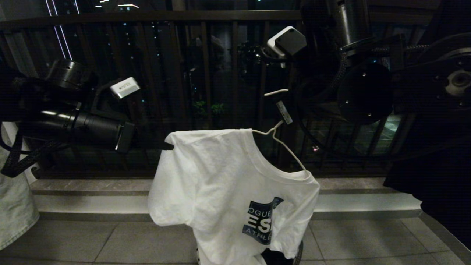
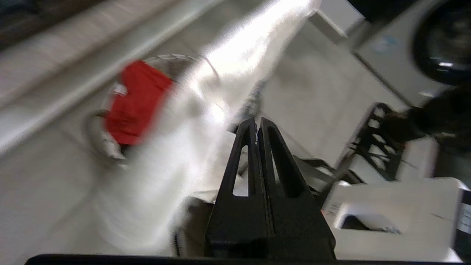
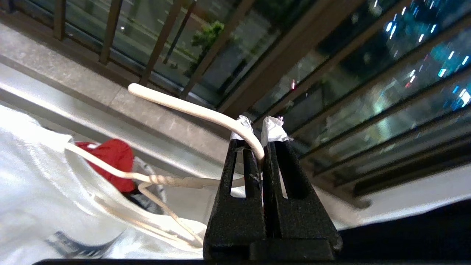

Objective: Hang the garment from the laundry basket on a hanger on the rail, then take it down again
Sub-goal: Hang the clothes on the clothes rack

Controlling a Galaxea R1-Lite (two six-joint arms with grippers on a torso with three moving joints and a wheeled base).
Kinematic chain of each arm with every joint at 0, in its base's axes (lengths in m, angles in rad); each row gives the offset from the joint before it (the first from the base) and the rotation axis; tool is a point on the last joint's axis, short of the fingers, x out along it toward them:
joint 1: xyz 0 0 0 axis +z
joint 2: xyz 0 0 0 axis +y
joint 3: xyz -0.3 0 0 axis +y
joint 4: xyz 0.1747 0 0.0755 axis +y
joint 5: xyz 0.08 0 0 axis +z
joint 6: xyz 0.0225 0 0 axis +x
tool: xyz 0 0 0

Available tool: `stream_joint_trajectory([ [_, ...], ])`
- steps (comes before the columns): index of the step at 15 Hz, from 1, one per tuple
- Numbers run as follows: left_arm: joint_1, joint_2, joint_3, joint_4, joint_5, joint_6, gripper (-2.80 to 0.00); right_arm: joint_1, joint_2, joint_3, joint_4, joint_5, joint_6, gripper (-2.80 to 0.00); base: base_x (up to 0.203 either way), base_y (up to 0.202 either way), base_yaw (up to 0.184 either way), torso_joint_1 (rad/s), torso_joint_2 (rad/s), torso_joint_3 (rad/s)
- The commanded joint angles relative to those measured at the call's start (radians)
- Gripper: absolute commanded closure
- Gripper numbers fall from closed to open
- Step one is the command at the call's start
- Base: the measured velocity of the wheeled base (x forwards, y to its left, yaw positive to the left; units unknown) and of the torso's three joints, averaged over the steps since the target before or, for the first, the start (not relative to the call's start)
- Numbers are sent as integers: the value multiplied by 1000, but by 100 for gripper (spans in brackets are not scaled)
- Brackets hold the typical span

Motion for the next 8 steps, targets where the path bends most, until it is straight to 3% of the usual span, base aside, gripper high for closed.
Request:
stream_joint_trajectory([
  [1,-6,-61,-27,7,13,4,0,10,-4,-13,2,0,-30,0,0,0,0,0,0,0],
  [3,-10,-107,-72,64,20,22,0,13,-4,-8,15,4,-48,0,0,0,0,0,0,0],
  [4,-9,-126,-94,117,23,73,0,15,-5,-8,23,8,-57,0,0,0,0,0,0,0],
  [5,-9,-139,-100,150,26,145,-280,15,-4,-8,24,16,-72,0,0,0,0,0,0,0],
  [8,-7,-125,-123,192,108,317,-280,22,-4,-8,26,26,-91,0,0,0,0,0,0,0],
])
